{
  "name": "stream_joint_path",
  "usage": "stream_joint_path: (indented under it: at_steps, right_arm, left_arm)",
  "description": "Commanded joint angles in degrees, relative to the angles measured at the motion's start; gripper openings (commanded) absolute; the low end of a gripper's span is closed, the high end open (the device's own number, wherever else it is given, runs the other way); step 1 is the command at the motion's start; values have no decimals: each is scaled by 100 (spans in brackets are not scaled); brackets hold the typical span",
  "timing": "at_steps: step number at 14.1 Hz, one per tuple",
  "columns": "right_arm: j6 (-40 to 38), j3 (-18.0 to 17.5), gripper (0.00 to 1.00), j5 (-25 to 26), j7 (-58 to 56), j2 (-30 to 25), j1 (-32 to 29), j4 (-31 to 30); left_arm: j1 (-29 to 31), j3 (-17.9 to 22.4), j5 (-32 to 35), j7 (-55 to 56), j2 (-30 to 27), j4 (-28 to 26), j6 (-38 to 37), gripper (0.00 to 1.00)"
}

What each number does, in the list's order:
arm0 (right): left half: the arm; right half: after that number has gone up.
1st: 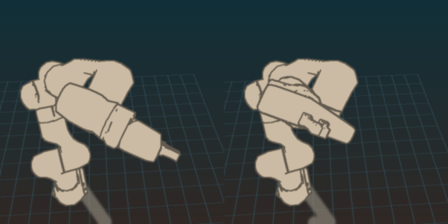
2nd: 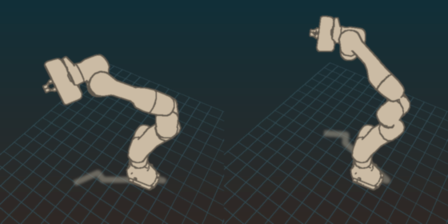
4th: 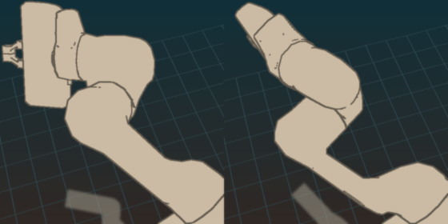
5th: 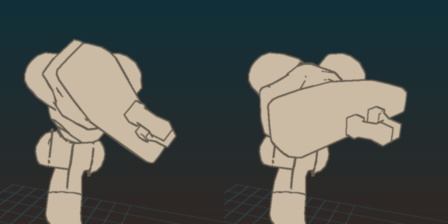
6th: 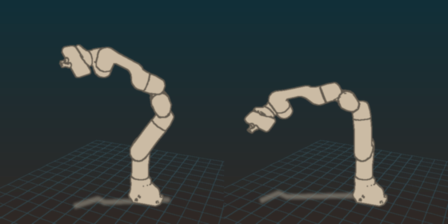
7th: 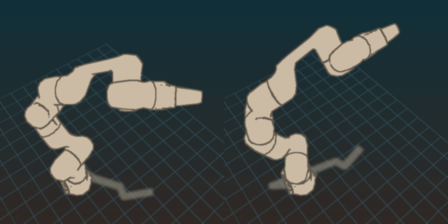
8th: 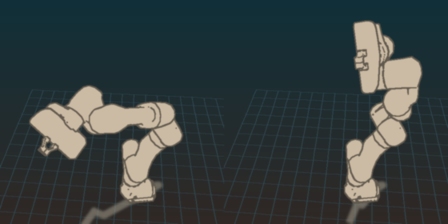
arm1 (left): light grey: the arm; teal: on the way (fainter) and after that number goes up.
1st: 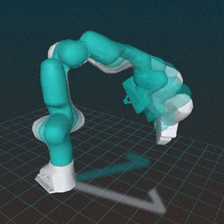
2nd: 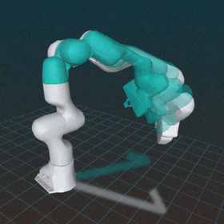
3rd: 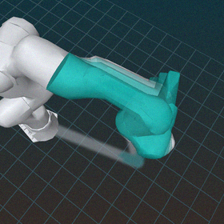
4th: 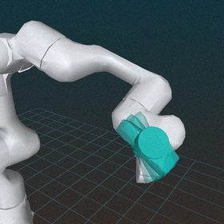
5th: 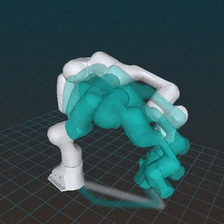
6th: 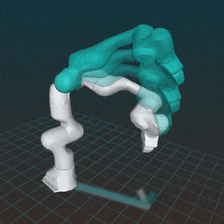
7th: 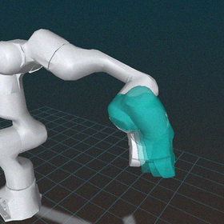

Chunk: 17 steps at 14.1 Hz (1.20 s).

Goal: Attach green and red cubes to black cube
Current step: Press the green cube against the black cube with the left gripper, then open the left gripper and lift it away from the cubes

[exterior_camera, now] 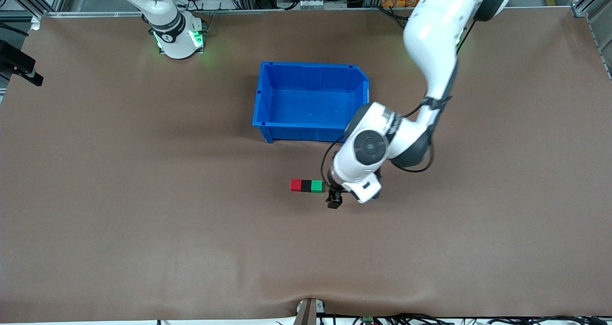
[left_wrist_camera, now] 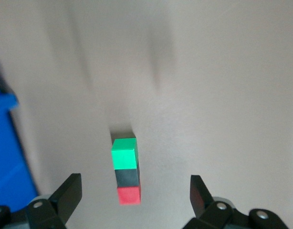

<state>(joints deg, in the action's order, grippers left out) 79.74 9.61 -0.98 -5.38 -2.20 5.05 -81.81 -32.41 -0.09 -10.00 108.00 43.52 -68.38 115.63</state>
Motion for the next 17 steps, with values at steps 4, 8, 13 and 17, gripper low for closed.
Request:
stream_joint_path:
  at_steps: [4,8,13,17]
  right_arm:
    - [-46,6,100,19,-77,54,40,51]
    - [-46,15,100,28,-68,54,31,33]
    - [-55,6,100,19,-68,62,32,33]
    - [-55,6,100,19,-60,62,32,25]
  left_arm:
    - [875,-44,-37,-2279,-1853,-1306,-814,100]
    - [1552,-44,-11,-4133,-2979,-2406,-936,100]
    - [2106,0,585,-5995,-3587,-2443,-1998,100]
    - [2800,0,824,-8368,-4087,-2434,-2395,100]
